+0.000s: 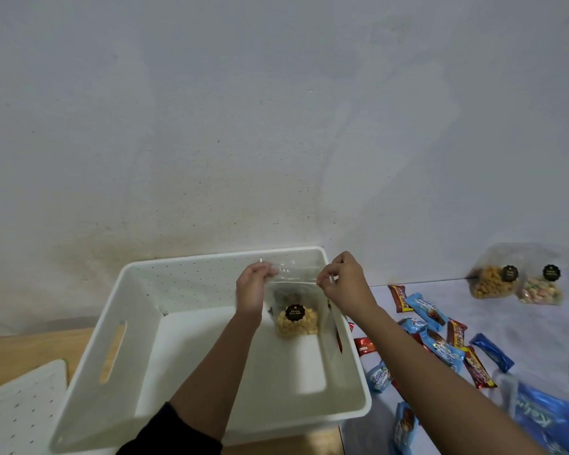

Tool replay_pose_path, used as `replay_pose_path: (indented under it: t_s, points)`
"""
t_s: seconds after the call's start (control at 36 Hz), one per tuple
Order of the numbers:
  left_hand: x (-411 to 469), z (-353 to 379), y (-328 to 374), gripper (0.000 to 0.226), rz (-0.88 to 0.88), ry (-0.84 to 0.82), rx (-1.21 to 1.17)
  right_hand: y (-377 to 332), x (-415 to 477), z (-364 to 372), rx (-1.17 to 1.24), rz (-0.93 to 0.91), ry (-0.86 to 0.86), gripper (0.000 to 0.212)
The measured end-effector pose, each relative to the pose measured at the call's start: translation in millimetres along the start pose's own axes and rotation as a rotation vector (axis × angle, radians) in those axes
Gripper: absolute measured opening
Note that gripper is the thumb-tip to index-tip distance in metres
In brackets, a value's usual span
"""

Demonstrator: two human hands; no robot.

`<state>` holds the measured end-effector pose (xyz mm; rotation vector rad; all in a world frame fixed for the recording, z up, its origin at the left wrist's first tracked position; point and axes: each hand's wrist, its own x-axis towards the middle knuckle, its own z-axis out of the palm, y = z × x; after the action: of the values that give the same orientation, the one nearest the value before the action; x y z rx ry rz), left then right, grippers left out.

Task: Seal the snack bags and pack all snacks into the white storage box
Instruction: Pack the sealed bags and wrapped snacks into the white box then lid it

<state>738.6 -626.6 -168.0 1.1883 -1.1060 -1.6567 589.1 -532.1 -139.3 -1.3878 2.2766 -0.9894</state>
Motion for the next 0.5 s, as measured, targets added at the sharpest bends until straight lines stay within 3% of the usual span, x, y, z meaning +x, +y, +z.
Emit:
replay_pose_path:
  t_s: [0.25, 0.5]
  points:
    - [-4, 3, 11, 0.014, 0.139, 0.175, 0.383, 0, 12, 8, -0.028, 0.035, 0.009, 0.008]
    - [-21, 16, 27, 0.024, 0.434, 0.261, 0.636, 4, 6, -3, 0.086, -0.047, 0.035, 0.01]
